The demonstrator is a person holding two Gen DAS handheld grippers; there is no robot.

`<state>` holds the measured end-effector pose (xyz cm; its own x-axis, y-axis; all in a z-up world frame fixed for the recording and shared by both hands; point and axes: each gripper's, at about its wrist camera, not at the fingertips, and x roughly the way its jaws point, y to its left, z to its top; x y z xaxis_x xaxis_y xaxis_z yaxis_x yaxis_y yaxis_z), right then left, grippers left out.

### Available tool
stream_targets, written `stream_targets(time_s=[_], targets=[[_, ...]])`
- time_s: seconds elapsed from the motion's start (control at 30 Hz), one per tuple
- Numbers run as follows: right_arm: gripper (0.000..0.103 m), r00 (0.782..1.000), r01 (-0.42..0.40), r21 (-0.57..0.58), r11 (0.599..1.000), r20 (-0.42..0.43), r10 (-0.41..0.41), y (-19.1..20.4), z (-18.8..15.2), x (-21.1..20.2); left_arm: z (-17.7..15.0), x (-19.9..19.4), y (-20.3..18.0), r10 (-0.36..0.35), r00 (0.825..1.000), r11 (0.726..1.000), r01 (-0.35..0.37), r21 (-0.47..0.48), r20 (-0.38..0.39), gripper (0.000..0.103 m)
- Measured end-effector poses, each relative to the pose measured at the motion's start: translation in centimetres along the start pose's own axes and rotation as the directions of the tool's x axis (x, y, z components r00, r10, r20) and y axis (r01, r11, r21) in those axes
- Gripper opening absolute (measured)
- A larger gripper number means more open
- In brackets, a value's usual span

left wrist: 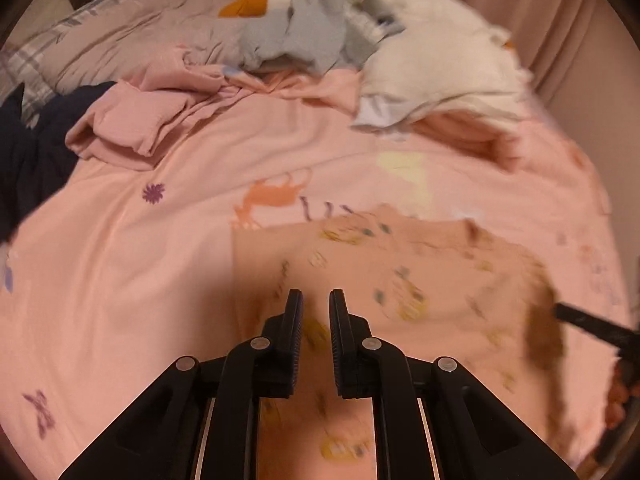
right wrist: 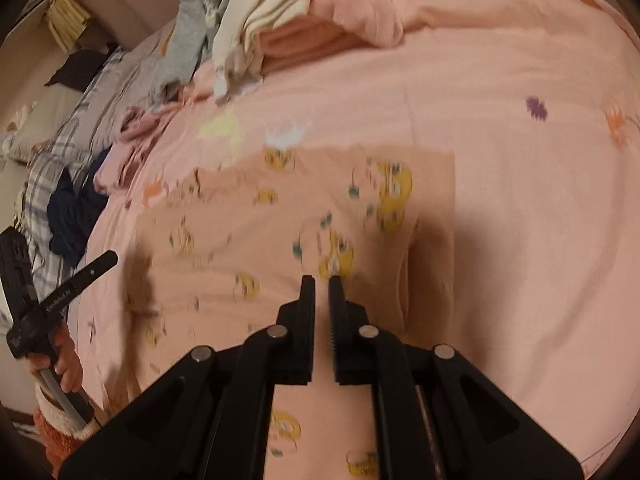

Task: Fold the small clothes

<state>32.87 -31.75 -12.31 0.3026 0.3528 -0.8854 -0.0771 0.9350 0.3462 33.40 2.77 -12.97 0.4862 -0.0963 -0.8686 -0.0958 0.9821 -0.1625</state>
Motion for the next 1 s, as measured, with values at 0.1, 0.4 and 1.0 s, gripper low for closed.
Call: stream_targets(time_s=[0.1,0.4,1.0], targets=[[0.009,1.0,0.011,0.044,0.999,-0.009,-0.011,-0.3,1.9,1.9,0.0,4.6,2.5,-0.023,0.991,0.991,0.005,-0.135,-0.133,0.01],[0.0,0.999,-0.024,0.177,0.984,-0.022,0.029,-5.7,1.5,4.4,-0.2,5.5,4.7,-0.086,0.993,0.98,0.07,-0.184,-0.078,0.01],[0.0,0.998,0.053,0.088,0.995,-0.027,-0.051,-4.0,-3.6,2.2,-6.1,1.9,6.2,-0.125,0.987,0.983,0.109,-0.146,-0.1,0.01]])
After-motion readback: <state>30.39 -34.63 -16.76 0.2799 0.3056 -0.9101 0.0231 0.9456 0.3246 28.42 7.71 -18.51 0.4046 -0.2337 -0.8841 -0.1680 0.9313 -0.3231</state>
